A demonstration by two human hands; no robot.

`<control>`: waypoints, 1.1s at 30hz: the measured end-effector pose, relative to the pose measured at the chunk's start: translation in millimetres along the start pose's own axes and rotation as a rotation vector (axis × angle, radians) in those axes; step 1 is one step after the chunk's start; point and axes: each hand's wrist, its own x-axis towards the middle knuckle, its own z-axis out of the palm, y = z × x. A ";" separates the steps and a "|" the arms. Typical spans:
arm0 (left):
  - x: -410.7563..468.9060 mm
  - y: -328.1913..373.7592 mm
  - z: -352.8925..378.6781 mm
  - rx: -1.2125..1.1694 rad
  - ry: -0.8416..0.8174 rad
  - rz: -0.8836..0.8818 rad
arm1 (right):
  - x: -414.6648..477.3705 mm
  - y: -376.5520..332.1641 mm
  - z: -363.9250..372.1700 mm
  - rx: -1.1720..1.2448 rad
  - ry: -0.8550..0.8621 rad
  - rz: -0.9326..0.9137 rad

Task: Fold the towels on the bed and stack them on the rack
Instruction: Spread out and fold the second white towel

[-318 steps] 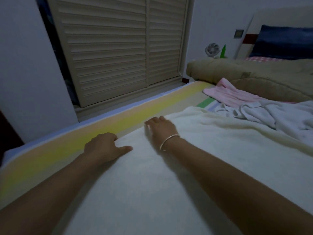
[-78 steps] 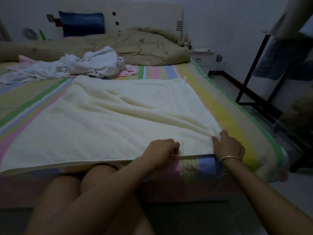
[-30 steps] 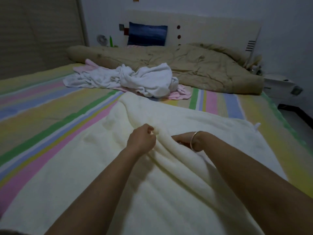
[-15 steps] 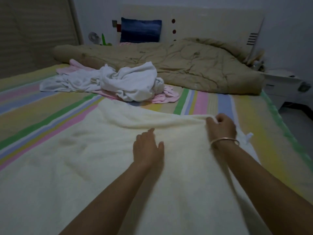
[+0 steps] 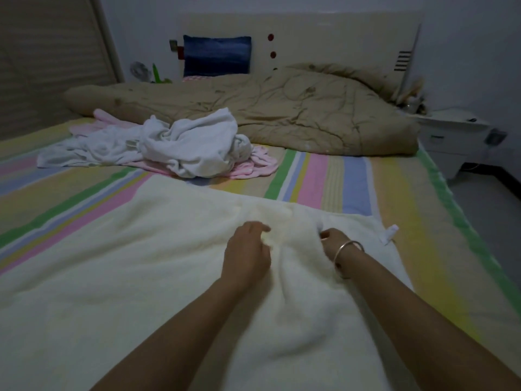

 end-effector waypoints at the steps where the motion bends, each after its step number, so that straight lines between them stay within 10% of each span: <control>1: 5.1 5.6 -0.9 -0.078 0.081 0.027 | -3.6 -3.7 4.2 -0.096 0.002 0.004; 8: 10.5 12.1 19.1 0.061 -0.248 -0.110 | -27.5 -10.5 15.1 -0.446 0.236 -0.176; 16: 3.6 11.3 34.5 0.211 -0.250 -0.027 | 16.7 26.4 -61.0 0.336 0.658 0.196; 26: 46.9 19.8 44.8 0.238 -0.104 0.073 | 42.4 65.0 -67.0 0.103 0.224 0.300; 33: 88.8 23.9 50.7 0.571 -0.409 0.250 | 42.1 67.8 -78.0 0.270 0.063 0.076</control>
